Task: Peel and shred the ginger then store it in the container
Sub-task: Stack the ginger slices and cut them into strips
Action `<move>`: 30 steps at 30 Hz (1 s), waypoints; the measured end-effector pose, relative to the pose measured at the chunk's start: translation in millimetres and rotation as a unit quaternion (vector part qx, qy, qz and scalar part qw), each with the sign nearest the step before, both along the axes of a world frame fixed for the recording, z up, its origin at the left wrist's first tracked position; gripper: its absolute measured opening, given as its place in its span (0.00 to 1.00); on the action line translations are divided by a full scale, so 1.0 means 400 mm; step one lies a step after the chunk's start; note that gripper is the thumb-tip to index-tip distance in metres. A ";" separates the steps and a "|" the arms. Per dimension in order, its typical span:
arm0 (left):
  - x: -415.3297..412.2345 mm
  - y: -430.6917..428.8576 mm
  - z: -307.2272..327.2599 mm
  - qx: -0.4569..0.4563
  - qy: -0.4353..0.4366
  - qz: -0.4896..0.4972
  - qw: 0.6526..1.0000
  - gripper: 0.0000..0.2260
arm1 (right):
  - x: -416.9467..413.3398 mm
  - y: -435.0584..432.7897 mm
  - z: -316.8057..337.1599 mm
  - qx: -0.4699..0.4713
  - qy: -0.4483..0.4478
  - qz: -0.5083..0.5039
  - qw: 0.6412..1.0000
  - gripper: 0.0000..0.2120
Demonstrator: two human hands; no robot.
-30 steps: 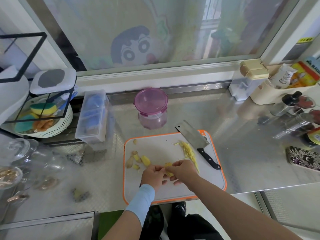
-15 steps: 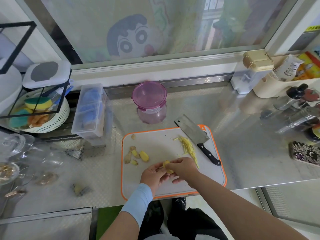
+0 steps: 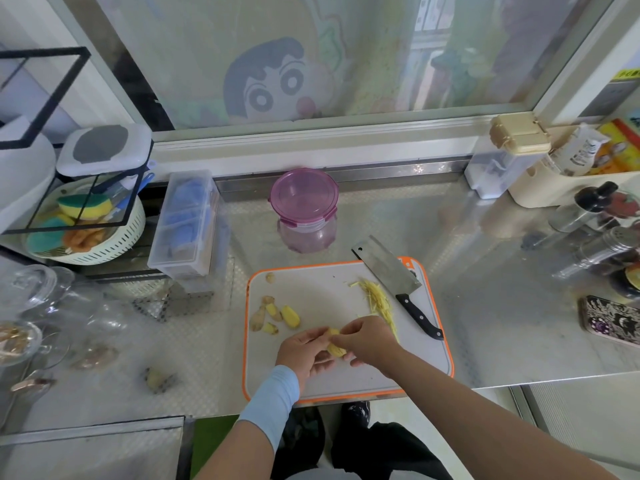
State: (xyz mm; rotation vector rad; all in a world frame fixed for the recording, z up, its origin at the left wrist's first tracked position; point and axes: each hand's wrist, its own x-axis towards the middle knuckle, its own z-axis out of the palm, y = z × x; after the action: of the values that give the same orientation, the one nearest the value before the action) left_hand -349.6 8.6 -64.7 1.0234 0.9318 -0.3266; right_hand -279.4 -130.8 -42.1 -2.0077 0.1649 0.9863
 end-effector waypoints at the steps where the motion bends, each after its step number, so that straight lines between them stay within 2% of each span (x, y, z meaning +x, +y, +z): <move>1: 0.001 0.000 0.001 0.001 0.000 0.002 1.000 0.07 | 0.001 0.001 0.000 -0.001 -0.007 -0.004 1.000 0.13; 10: 0.001 0.014 0.005 0.010 -0.015 -0.025 1.000 0.08 | 0.016 -0.016 -0.010 0.055 0.047 -0.057 0.996 0.10; 16: 0.015 0.011 0.017 0.160 -0.021 -0.117 0.980 0.07 | 0.008 -0.019 -0.015 0.071 0.082 -0.089 0.990 0.08; 19: 0.021 0.013 0.015 0.181 -0.043 -0.145 0.972 0.11 | 0.007 -0.011 -0.021 0.090 0.086 -0.103 0.987 0.06; 22: 0.025 0.016 0.016 0.188 -0.029 -0.155 0.969 0.06 | 0.012 -0.001 -0.023 0.100 0.083 -0.106 0.986 0.05; 28: 0.029 0.017 0.015 0.200 0.020 -0.167 0.965 0.08 | 0.005 -0.006 -0.033 0.122 0.144 -0.095 0.977 0.09; 30: 0.030 0.015 0.018 0.239 0.036 -0.214 0.946 0.07 | 0.000 -0.004 -0.046 0.121 0.138 -0.115 0.976 0.09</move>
State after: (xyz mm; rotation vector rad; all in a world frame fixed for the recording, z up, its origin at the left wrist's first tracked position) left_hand -337.7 14.6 -57.3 1.6799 0.8672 -0.5172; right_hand -279.5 -132.3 -60.3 -1.5861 0.4003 1.0764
